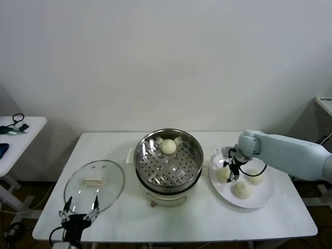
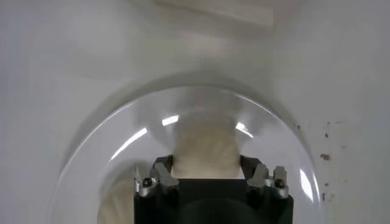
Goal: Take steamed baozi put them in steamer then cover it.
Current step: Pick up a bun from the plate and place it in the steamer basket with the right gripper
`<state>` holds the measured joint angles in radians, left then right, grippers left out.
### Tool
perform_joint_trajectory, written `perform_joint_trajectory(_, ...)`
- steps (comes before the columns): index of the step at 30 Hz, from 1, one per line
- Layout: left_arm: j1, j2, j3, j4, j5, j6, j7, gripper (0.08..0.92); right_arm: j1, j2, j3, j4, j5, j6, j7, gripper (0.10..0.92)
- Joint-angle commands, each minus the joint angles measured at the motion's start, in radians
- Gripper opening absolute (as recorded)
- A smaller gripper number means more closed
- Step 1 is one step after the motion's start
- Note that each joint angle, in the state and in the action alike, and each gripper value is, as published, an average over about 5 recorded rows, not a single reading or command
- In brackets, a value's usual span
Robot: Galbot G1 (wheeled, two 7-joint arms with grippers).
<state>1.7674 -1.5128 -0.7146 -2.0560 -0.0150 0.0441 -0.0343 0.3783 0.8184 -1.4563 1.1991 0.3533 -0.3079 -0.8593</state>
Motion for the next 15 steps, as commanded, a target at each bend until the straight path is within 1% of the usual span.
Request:
perform_joint_trajectory(1, 0.001, 0.001, 0.001, -0.001, 0.001, 0.002, 0.001, 0.823, 0.288, 0.006, -0.129, 0.049, 0.099, 0.034, -0.06, 0.714)
perform_joint_trajectory(5, -0.001, 0.002, 0.002, -0.005, 0.002, 0.006, 0.002, 0.823, 0.537, 0.045, -0.264, 0.1, 0.215, 0.058, -0.116, 0.713)
perform_joint_trajectory(9, -0.006, 0.003, 0.006, -0.011, 0.005, 0.011, 0.004, 0.823, 0.728, 0.114, -0.309, 0.143, 0.344, 0.053, -0.149, 0.712)
perform_joint_trajectory(12, -0.006, 0.003, 0.008, -0.018, 0.006, 0.015, 0.006, 0.823, 0.787, 0.17, -0.278, 0.193, 0.473, 0.009, -0.131, 0.712)
perform_joint_trajectory(15, -0.007, 0.005, 0.009, -0.023, 0.005, 0.018, 0.008, 0.823, 0.763, 0.232, -0.206, 0.253, 0.57, -0.058, -0.071, 0.712)
